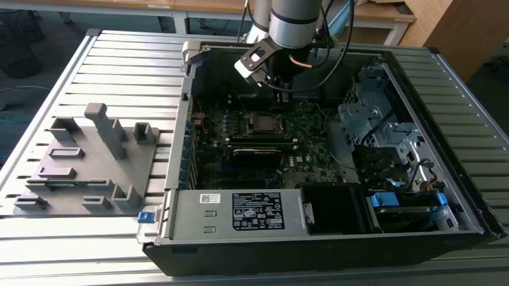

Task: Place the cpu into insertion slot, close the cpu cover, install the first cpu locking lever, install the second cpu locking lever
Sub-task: 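Close the cpu cover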

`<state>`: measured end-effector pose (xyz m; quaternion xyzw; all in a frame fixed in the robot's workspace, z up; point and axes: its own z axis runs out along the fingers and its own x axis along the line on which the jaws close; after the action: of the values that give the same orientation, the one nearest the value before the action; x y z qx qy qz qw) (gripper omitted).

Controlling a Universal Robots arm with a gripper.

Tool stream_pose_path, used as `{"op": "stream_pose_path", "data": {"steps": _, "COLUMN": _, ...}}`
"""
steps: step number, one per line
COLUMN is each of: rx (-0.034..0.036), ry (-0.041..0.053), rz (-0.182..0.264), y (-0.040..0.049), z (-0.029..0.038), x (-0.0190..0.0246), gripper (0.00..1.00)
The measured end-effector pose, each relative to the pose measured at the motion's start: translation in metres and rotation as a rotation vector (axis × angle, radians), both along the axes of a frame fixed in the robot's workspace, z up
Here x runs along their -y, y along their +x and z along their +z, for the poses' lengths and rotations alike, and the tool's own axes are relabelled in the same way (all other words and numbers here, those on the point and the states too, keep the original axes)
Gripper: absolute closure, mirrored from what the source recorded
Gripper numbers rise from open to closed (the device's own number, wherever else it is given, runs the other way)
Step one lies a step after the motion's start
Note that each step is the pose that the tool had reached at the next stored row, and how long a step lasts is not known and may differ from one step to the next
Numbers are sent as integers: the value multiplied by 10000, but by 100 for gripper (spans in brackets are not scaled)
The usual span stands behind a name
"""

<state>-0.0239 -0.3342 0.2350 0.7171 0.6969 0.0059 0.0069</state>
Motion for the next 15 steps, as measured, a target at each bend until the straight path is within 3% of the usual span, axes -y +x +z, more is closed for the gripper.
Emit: {"op": "stream_pose_path", "data": {"steps": 15, "rx": -1, "ry": -12, "rz": -2, "y": -130, "z": -69, "x": 1, "gripper": 90}}
